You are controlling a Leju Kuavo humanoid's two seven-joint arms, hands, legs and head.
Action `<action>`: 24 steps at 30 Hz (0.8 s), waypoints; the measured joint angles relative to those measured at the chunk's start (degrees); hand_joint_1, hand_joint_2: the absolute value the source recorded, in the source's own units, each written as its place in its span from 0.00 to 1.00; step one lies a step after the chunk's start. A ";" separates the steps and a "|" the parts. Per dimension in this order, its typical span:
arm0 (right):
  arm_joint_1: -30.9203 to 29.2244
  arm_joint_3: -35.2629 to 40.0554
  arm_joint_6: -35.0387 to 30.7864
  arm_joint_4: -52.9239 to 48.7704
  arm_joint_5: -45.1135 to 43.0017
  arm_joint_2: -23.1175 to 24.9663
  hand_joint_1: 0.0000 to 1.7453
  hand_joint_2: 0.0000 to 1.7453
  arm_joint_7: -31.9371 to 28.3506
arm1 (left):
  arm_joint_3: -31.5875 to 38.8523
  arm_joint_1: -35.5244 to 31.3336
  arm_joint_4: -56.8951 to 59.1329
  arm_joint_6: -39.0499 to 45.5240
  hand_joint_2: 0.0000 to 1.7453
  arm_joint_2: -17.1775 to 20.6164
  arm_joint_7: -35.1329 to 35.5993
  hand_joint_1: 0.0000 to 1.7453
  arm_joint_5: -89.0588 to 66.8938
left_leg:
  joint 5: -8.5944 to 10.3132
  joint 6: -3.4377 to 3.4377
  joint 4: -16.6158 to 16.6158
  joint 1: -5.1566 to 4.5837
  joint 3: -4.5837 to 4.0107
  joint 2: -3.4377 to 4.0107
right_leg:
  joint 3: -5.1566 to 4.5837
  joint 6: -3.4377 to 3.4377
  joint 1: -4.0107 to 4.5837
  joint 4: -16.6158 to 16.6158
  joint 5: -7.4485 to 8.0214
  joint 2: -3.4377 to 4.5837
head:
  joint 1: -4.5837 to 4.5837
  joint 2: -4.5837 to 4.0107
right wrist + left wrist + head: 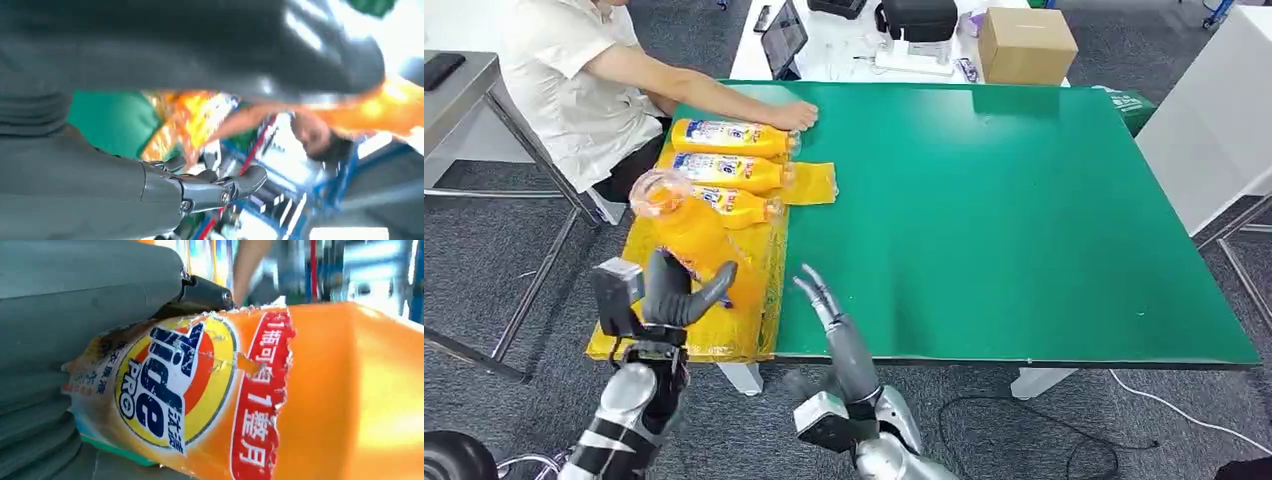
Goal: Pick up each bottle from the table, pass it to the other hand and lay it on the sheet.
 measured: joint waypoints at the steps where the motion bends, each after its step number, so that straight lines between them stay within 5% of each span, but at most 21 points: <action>1: -0.04 -0.02 0.22 -0.59 -0.22 -0.04 0.00 0.00 0.00 | -0.09 -1.00 1.65 3.44 1.00 0.26 -0.26 1.00 -5.81 | 0.00 0.00 0.00 0.00 0.00 0.01 | 0.00 0.00 0.00 0.00 0.00 0.00 | 0.02 0.00; 7: -0.17 0.00 2.80 -2.18 -0.74 0.33 0.00 0.00 -0.02 | -2.82 -9.32 15.48 12.27 1.00 1.79 4.77 1.00 -34.39 | 0.04 0.00 0.00 0.01 0.01 -0.01 | 0.02 0.00 0.01 0.02 0.01 0.00 | 0.02 0.00; 24: -0.74 1.01 5.46 -3.73 -1.59 1.11 0.00 0.00 -0.09 | -7.04 -24.29 40.29 2.77 1.00 3.08 13.92 1.00 -48.28 | 0.06 -0.01 0.00 0.01 0.00 0.00 | 0.00 0.00 0.01 0.03 0.02 0.01 | 0.02 0.00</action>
